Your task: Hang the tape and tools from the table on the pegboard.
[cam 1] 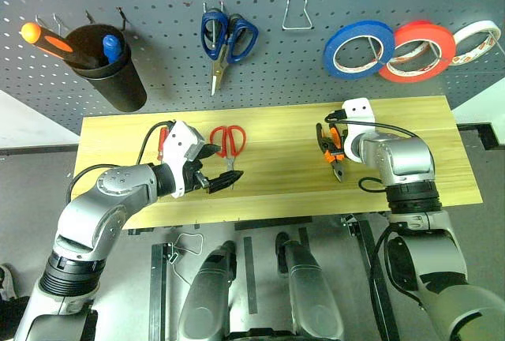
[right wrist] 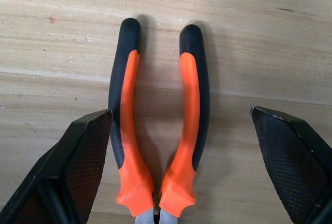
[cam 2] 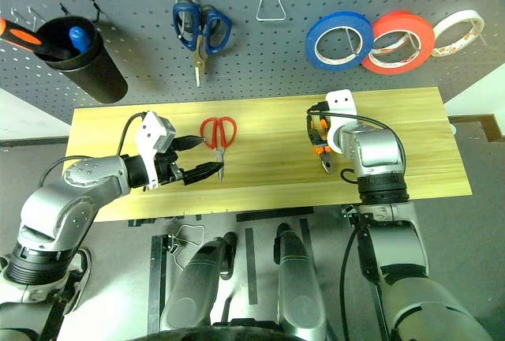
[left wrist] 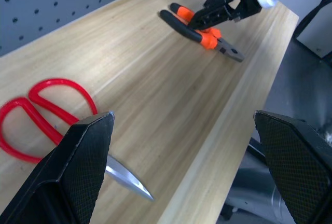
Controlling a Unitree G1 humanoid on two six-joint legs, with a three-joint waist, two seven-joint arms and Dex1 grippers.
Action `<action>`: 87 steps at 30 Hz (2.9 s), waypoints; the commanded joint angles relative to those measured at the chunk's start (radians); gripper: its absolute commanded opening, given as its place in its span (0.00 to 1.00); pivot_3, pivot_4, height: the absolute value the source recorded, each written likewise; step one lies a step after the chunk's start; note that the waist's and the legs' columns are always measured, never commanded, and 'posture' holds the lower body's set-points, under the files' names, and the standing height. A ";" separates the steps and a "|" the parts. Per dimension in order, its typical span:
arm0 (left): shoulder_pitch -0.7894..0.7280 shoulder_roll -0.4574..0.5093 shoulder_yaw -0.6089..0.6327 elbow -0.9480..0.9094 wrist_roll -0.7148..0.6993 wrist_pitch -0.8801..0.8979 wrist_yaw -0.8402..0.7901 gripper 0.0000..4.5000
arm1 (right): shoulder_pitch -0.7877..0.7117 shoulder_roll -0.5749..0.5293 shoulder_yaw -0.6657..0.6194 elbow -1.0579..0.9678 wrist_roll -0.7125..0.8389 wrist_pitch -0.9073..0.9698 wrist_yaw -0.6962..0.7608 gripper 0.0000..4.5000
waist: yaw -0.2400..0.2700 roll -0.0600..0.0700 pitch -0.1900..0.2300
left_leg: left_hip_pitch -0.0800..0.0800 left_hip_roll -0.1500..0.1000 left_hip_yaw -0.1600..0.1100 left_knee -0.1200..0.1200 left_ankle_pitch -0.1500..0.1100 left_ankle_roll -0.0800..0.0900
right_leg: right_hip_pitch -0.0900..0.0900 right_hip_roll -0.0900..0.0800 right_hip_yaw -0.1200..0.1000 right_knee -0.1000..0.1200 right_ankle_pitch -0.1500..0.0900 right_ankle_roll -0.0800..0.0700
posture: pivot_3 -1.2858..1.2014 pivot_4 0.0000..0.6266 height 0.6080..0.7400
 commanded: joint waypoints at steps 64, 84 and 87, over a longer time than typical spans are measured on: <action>0.024 0.007 0.061 -0.146 -0.064 0.087 0.046 1.00 | -0.003 -0.017 0.051 0.177 -0.054 -0.128 0.129 0.65 | 0.001 -0.004 0.011 | -0.007 0.000 0.000 0.001 0.000 0.000 | -0.006 0.000 0.000 0.000 0.000 0.000 | 0.55 0.78 1.00; -0.029 -0.022 0.010 -0.010 0.013 -0.062 -0.019 1.00 | 0.175 -0.115 0.027 -0.533 0.069 0.099 0.253 0.65 | 0.003 -0.004 0.010 | -0.014 0.000 -0.001 0.000 0.003 -0.006 | -0.014 -0.001 -0.001 0.000 0.000 0.000 | 0.54 0.59 1.00; -0.038 -0.026 0.006 0.014 0.022 -0.091 -0.037 1.00 | 0.199 -0.133 0.008 -0.646 0.106 0.132 0.270 0.65 | 0.004 -0.005 0.009 | -0.014 0.000 -0.001 0.001 0.003 -0.006 | -0.014 -0.001 -0.002 0.000 0.000 0.000 | 0.54 0.57 1.00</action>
